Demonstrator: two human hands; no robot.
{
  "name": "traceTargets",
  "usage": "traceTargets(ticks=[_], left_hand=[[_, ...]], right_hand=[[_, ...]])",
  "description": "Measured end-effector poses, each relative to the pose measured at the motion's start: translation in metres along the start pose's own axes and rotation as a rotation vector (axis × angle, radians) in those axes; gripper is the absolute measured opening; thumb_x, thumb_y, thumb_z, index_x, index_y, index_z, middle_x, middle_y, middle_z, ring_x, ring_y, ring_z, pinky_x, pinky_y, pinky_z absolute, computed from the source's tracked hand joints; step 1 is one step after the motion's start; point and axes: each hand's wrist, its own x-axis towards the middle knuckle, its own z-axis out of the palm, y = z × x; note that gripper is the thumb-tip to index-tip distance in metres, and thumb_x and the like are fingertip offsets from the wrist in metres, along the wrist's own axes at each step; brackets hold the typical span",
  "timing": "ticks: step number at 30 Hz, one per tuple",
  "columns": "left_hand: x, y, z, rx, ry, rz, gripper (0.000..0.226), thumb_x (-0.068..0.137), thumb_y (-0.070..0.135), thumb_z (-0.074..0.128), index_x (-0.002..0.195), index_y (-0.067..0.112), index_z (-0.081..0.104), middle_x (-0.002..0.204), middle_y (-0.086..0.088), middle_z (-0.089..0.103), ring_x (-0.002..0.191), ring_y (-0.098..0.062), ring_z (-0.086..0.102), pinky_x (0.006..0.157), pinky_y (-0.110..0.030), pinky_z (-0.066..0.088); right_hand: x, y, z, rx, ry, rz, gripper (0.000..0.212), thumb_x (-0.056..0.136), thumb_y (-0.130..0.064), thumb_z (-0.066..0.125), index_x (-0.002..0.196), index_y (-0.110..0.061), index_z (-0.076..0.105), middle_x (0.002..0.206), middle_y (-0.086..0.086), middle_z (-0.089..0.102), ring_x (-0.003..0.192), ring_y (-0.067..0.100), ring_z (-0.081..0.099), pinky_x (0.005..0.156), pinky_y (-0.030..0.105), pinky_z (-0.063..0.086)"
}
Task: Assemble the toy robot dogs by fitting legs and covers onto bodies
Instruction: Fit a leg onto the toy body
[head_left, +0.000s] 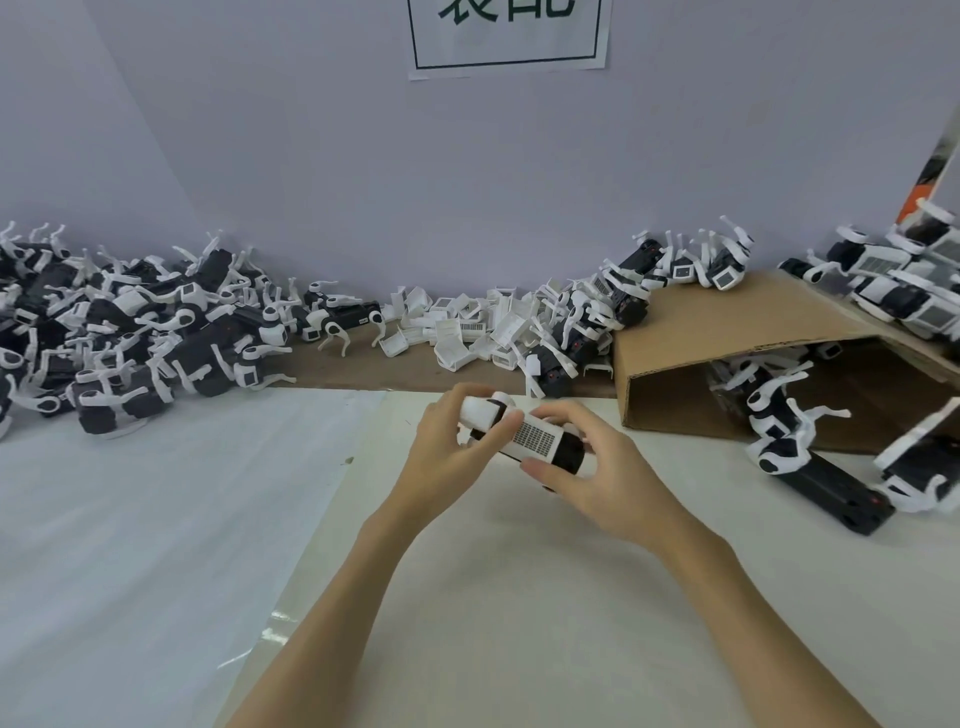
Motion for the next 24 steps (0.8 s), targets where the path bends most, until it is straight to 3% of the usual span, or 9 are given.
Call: traceTargets(ticks=[2,4,8,11,13,19,24], left_hand=[[0.002,-0.002,-0.004,-0.050,-0.044,-0.032,0.020,0.098,0.040,0.076,0.117,0.036,0.072,0.107,0.012,0.076,0.110,-0.014,0.067,0.103,-0.041,0.053],[0.002,-0.002,-0.010,-0.102,-0.092,-0.028,0.024,0.096,0.034,0.080,0.118,0.037,0.073,0.109,0.012,0.077,0.110,-0.012,0.068,0.101,-0.038,0.054],[0.001,-0.003,-0.010,-0.044,-0.155,0.058,0.030,0.095,0.027,0.082,0.120,0.034,0.068,0.117,0.013,0.072,0.113,-0.011,0.064,0.097,-0.028,0.051],[0.000,-0.005,-0.007,-0.071,-0.161,0.072,0.027,0.096,0.025,0.081,0.118,0.032,0.066,0.115,0.014,0.072,0.109,-0.010,0.065,0.092,-0.020,0.050],[0.001,-0.005,-0.009,-0.100,-0.144,0.071,0.024,0.097,0.027,0.079,0.117,0.033,0.067,0.112,0.012,0.071,0.105,-0.012,0.065,0.088,-0.023,0.052],[0.001,-0.002,-0.009,-0.116,-0.166,0.127,0.029,0.098,0.023,0.079,0.124,0.025,0.066,0.118,0.007,0.072,0.110,-0.016,0.065,0.095,-0.028,0.052],[-0.002,-0.002,-0.005,-0.076,-0.196,0.132,0.026,0.098,0.017,0.078,0.121,0.017,0.063,0.120,0.006,0.071,0.112,-0.018,0.064,0.097,-0.033,0.052]], right_hand=[[0.001,0.002,0.002,-0.188,0.061,-0.093,0.051,0.086,-0.036,0.084,0.128,-0.041,0.056,0.115,-0.019,0.063,0.113,0.005,0.056,0.093,0.018,0.047],[0.001,0.001,0.001,-0.217,0.054,-0.054,0.059,0.086,-0.043,0.081,0.136,-0.044,0.050,0.114,-0.020,0.060,0.113,0.002,0.051,0.095,0.014,0.043],[0.002,0.006,-0.003,-0.300,0.025,-0.033,0.032,0.097,-0.036,0.070,0.128,-0.027,0.065,0.099,-0.026,0.057,0.102,0.006,0.050,0.089,0.026,0.042],[0.003,0.003,-0.001,-0.371,0.026,-0.045,0.030,0.101,-0.028,0.065,0.129,-0.015,0.066,0.111,-0.007,0.064,0.110,0.015,0.050,0.095,0.029,0.041],[0.004,-0.001,0.001,-0.389,0.057,-0.057,0.031,0.102,-0.025,0.063,0.130,-0.012,0.067,0.116,-0.001,0.066,0.114,0.018,0.051,0.098,0.031,0.042],[0.001,0.000,-0.001,-0.279,0.081,-0.085,0.033,0.100,-0.038,0.065,0.130,-0.023,0.066,0.116,-0.012,0.064,0.111,0.006,0.051,0.091,0.015,0.040],[0.005,0.010,0.005,-0.341,0.051,-0.063,0.030,0.099,-0.041,0.065,0.113,-0.015,0.069,0.099,-0.007,0.060,0.100,0.014,0.048,0.081,0.025,0.038]])
